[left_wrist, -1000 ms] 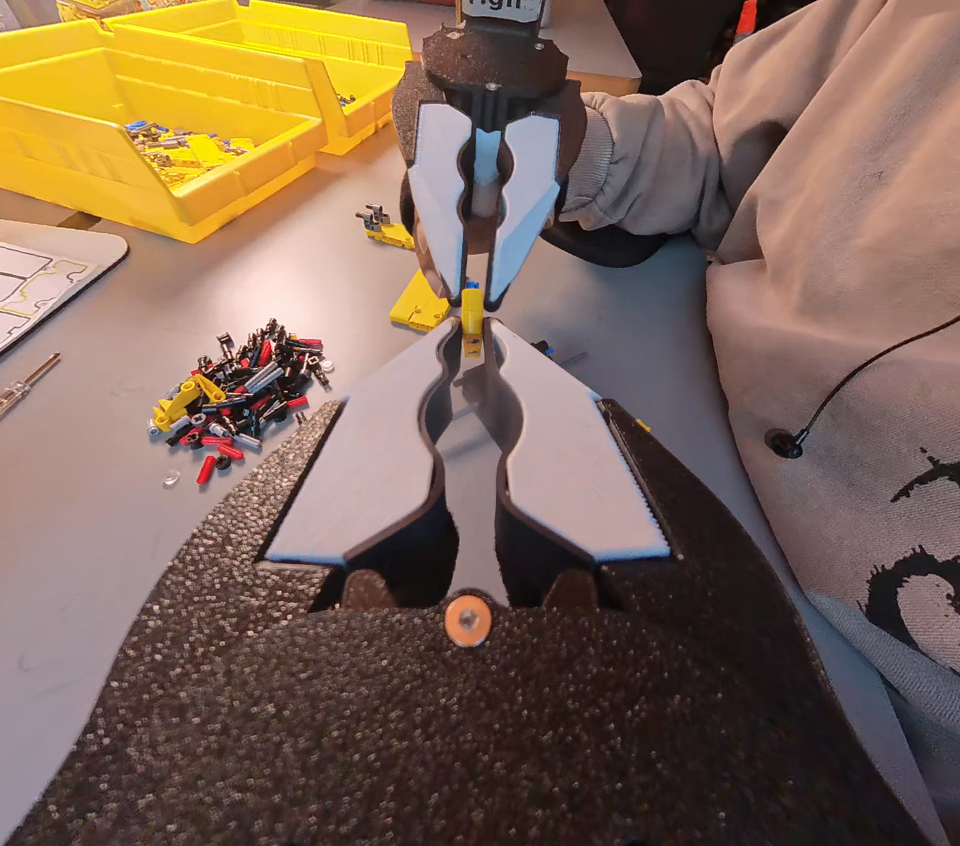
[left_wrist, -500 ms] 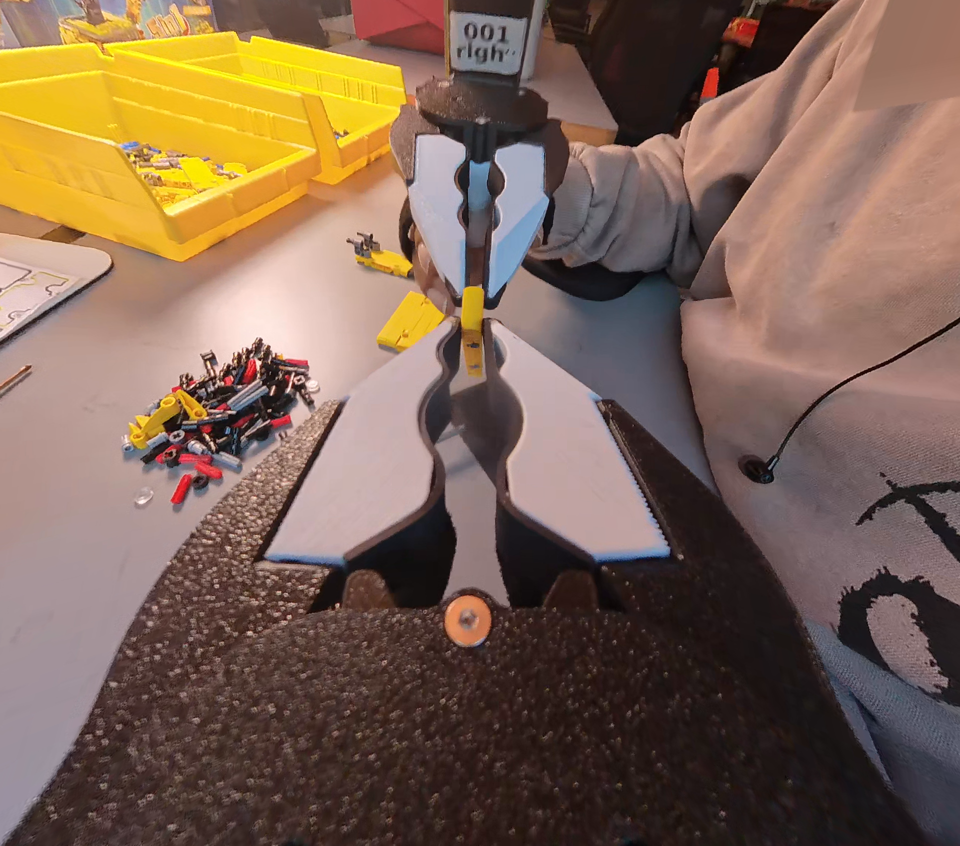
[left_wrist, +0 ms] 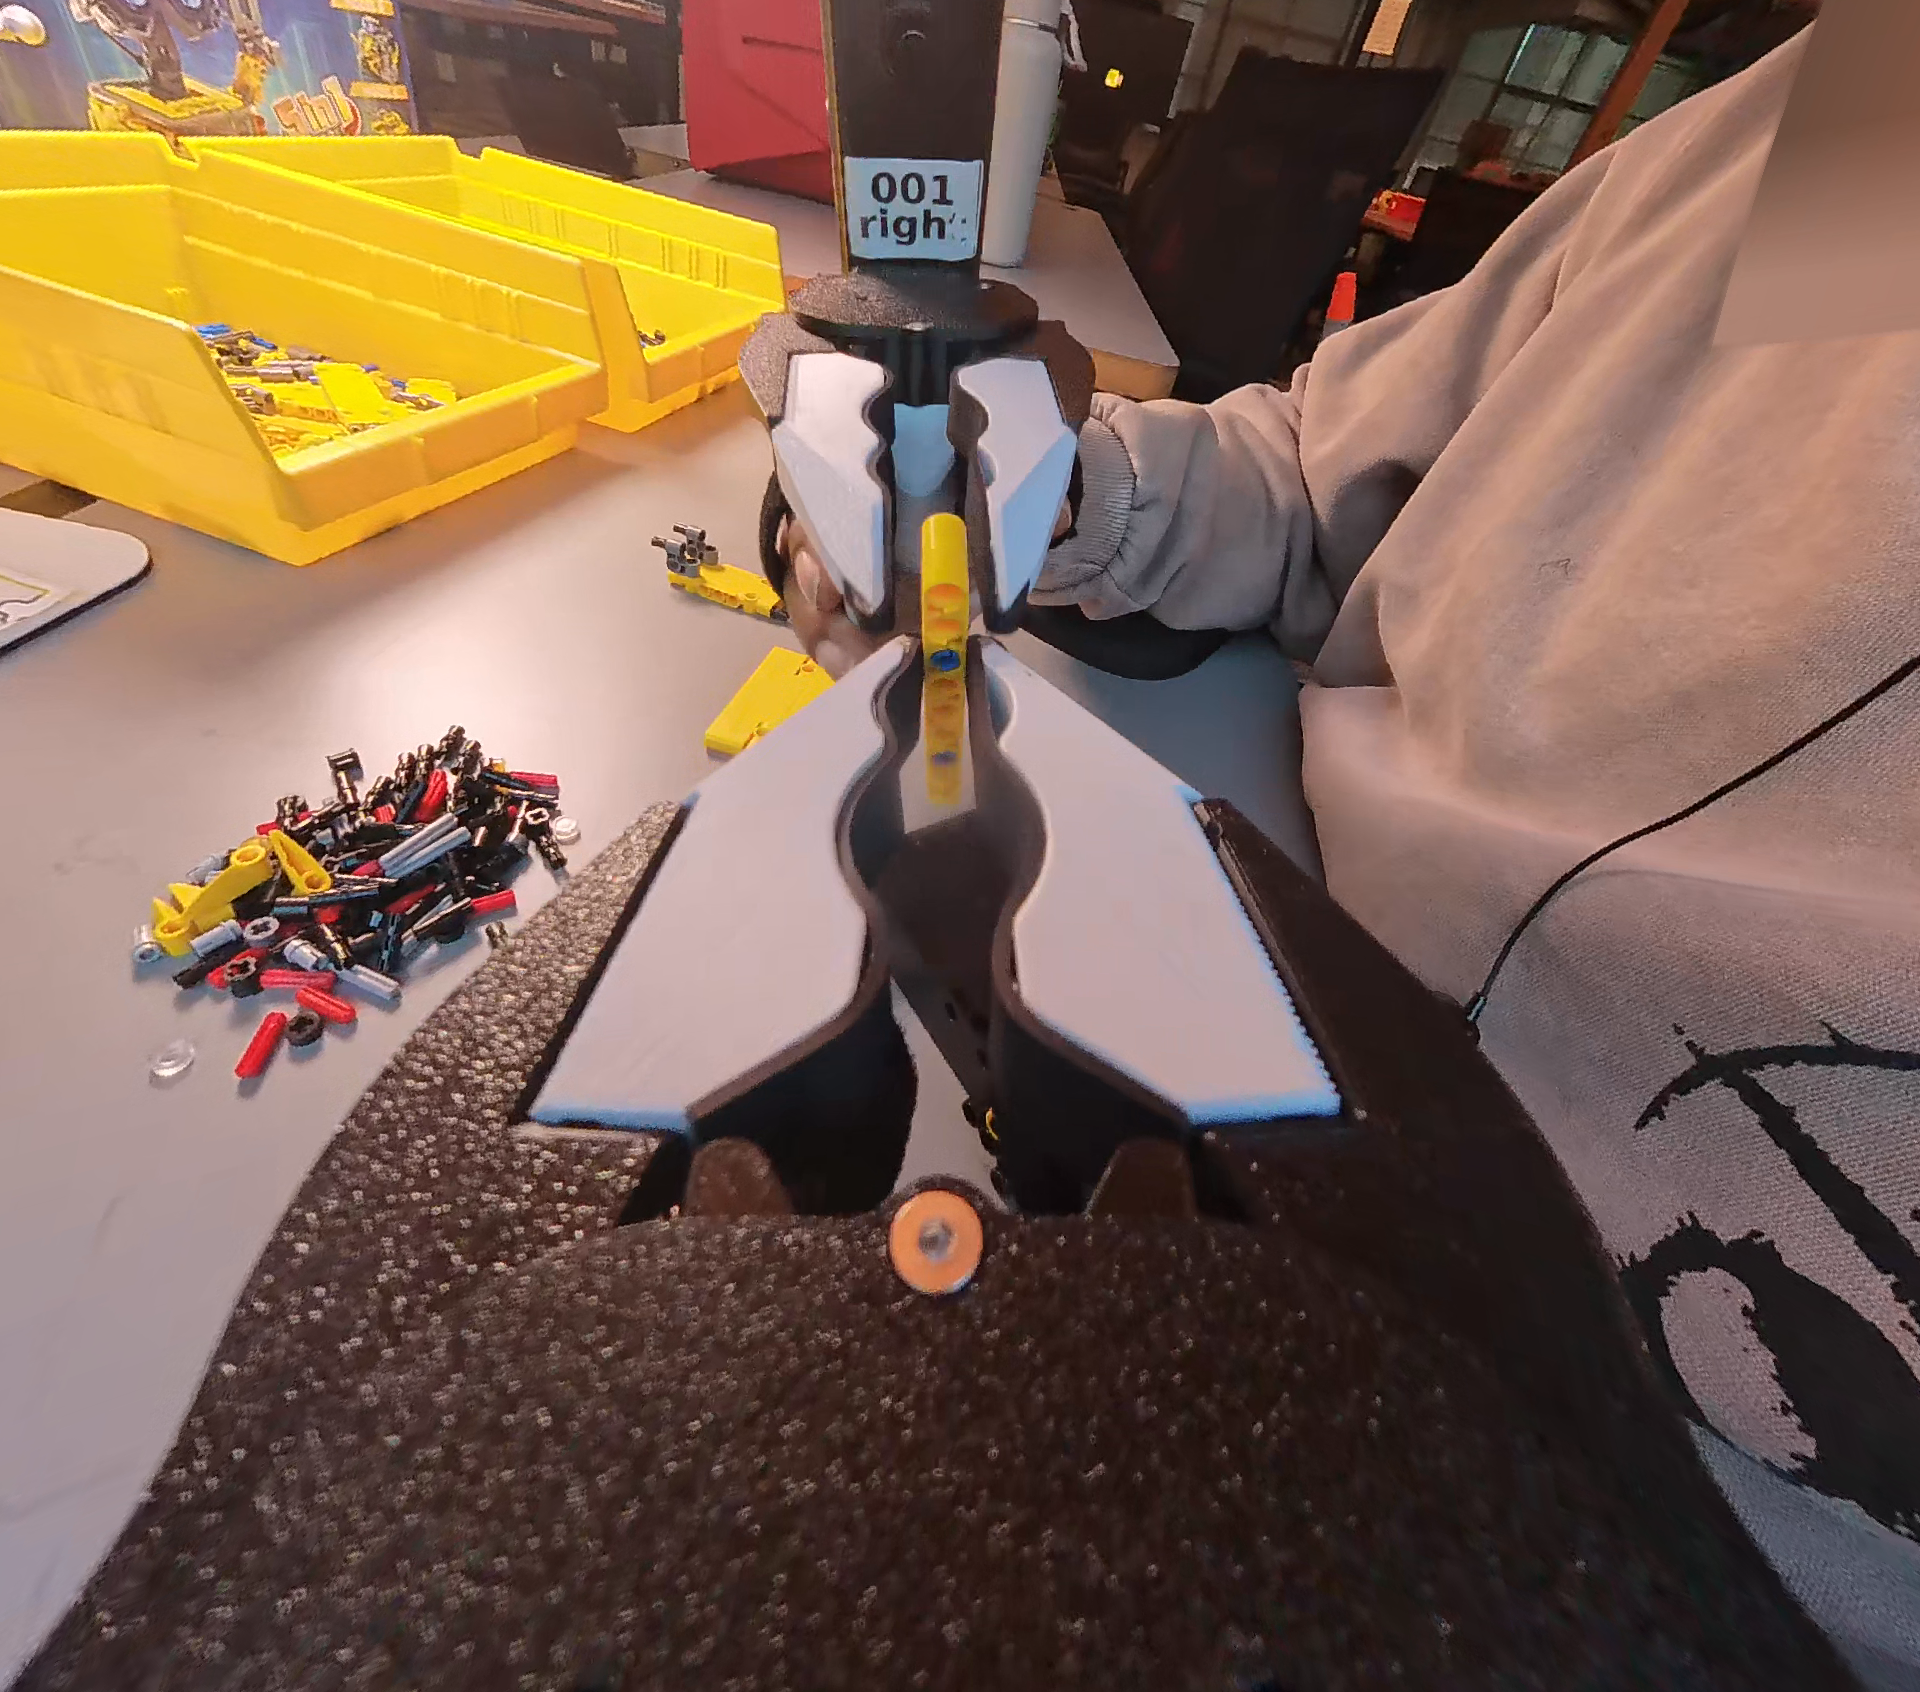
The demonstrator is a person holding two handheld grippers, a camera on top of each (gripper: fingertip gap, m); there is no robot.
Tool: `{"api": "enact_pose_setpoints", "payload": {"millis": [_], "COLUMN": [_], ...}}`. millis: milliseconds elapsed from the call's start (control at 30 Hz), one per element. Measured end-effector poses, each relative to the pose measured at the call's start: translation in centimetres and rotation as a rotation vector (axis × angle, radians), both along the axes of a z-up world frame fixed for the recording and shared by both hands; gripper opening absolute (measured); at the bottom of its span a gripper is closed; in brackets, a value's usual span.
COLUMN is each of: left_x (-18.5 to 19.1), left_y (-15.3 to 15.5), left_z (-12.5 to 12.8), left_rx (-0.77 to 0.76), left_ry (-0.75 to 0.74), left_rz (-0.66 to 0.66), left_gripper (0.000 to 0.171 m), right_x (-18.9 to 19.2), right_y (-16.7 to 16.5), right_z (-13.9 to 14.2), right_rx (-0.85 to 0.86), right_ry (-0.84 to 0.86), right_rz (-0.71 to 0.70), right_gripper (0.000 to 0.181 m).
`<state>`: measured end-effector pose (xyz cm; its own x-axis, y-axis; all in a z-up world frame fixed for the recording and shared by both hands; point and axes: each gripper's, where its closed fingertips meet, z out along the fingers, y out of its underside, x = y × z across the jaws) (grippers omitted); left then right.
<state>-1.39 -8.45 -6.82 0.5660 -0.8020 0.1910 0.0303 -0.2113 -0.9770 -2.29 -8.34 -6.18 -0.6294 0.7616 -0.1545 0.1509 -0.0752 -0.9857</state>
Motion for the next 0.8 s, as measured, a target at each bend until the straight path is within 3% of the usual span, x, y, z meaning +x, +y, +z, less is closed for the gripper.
{"api": "enact_pose_setpoints", "payload": {"millis": [67,300,800], "left_x": [0.1,0.4,-0.2], "left_y": [-0.1,-0.6,0.0], "left_z": [-0.1,0.2,0.2], "left_rx": [0.0,-0.005,0.003], "left_ry": [0.011,0.003,-0.007], "left_rz": [-0.008,-0.04,0.002], "left_gripper": [0.006,0.006,0.006], "right_x": [-0.1,0.3,-0.3], "right_y": [-0.4,-0.7,-0.4], "right_z": [-0.7,-0.5,-1.8], "right_rx": [0.067,0.069,0.182], "right_ry": [-0.012,-0.016,-0.054], "right_rz": [-0.002,0.03,-0.021], "right_gripper": [0.016,0.011,0.007]}}
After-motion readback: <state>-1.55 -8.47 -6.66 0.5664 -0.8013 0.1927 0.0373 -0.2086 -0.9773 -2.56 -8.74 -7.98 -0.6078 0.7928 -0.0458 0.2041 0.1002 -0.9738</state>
